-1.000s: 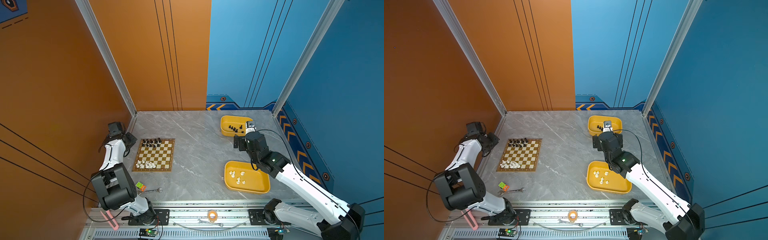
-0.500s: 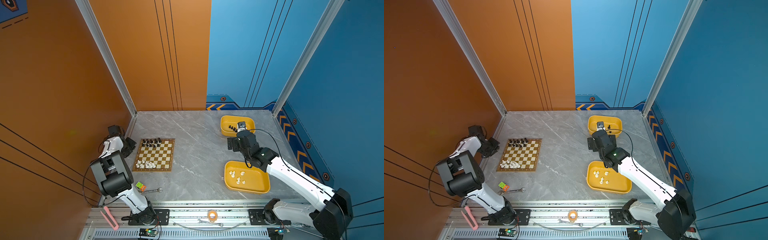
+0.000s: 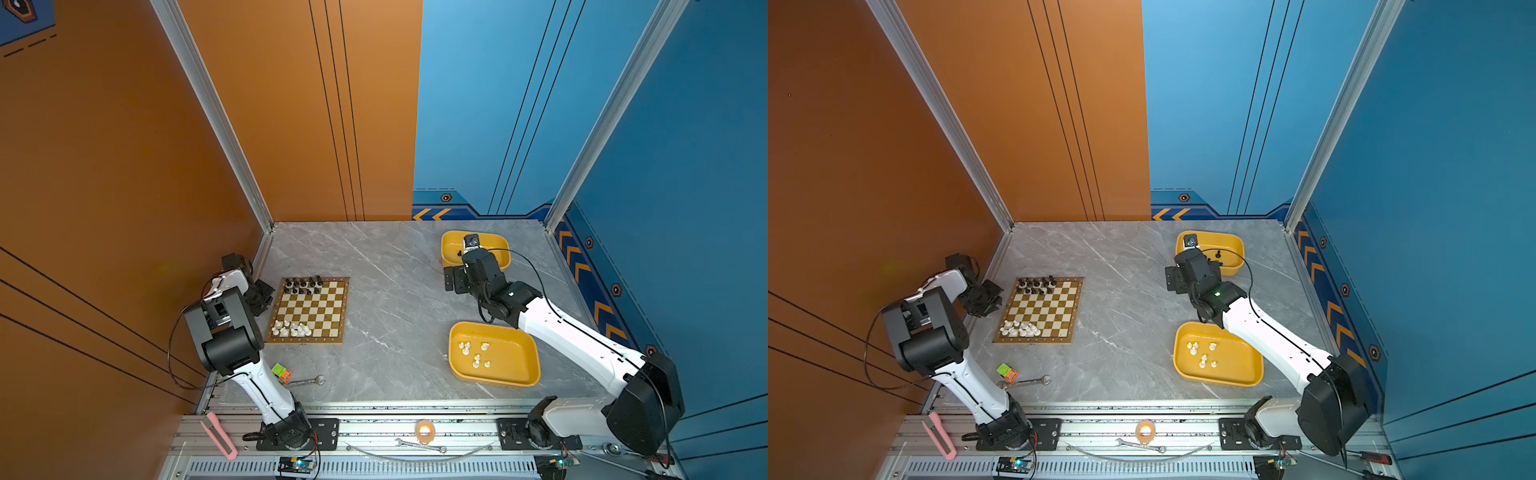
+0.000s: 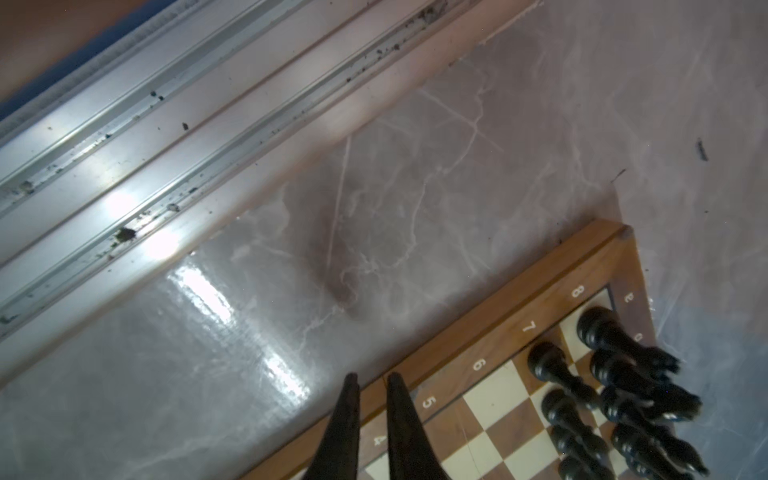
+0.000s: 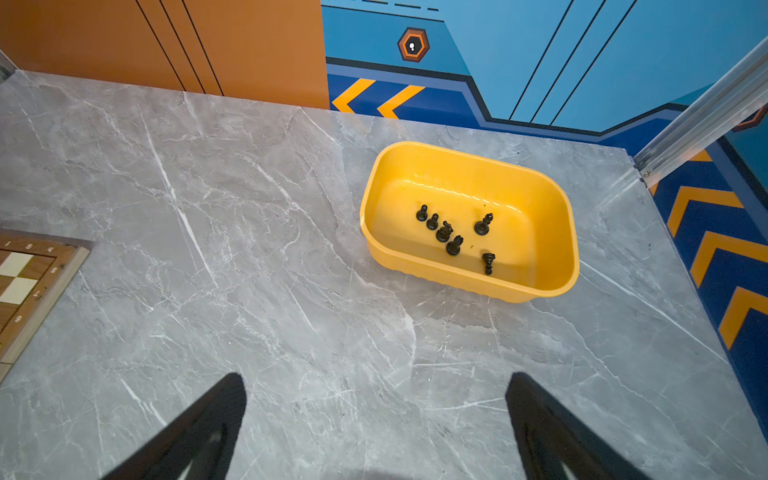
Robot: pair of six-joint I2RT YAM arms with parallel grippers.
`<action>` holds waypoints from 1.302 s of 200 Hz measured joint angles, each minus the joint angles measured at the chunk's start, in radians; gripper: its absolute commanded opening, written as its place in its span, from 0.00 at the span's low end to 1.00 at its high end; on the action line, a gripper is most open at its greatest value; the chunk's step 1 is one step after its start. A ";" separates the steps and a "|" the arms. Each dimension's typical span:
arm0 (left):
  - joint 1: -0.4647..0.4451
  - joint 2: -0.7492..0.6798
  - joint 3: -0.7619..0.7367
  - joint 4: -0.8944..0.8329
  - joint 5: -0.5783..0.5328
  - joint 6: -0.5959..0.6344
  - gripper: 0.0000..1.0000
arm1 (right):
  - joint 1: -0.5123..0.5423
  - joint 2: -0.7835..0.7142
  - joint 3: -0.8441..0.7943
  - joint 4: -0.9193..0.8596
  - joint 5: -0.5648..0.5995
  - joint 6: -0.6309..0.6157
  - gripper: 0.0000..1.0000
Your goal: Set up the chess pieces on the board
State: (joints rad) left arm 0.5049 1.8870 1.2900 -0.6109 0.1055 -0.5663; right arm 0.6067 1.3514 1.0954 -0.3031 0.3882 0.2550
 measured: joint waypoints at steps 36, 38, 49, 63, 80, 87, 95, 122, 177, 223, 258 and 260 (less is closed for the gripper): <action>0.000 0.033 0.035 -0.002 0.000 0.001 0.17 | 0.003 0.001 0.014 0.000 0.001 0.008 1.00; 0.000 0.034 0.037 -0.002 0.000 0.001 0.17 | 0.004 0.001 0.014 -0.001 0.001 0.008 1.00; 0.000 0.046 0.050 -0.001 -0.001 0.001 0.17 | 0.009 0.001 0.014 -0.001 0.002 0.009 1.00; 0.000 0.060 0.062 0.000 0.000 0.001 0.17 | 0.017 0.001 0.014 -0.001 0.005 0.009 1.00; 0.000 0.076 0.069 0.000 0.000 0.001 0.17 | 0.024 0.001 0.015 -0.001 0.008 0.009 1.00; 0.000 0.082 0.070 0.000 0.000 0.001 0.17 | 0.027 0.002 0.015 -0.002 0.009 0.009 1.00; 0.000 0.089 0.071 0.000 0.000 0.001 0.17 | 0.030 0.005 0.018 -0.003 0.009 0.009 1.00; 0.000 0.104 0.081 0.002 0.000 0.001 0.17 | 0.037 0.016 0.030 -0.004 0.013 0.009 1.00; 0.000 0.109 0.083 0.017 0.005 0.000 0.17 | 0.058 0.026 0.060 -0.031 0.032 0.008 1.00; -0.019 0.109 0.083 0.020 0.009 0.000 0.16 | 0.069 0.026 0.063 -0.039 0.036 0.008 1.00; -0.051 0.109 0.083 0.024 0.013 -0.004 0.13 | 0.075 0.026 0.063 -0.047 0.040 0.008 1.00; -0.053 0.109 0.083 0.024 0.014 -0.003 0.13 | 0.075 0.026 0.063 -0.047 0.041 0.008 1.00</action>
State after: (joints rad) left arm 0.4522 1.9957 1.3731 -0.5865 0.1200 -0.5697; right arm 0.6819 1.3769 1.1587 -0.3504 0.4290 0.2630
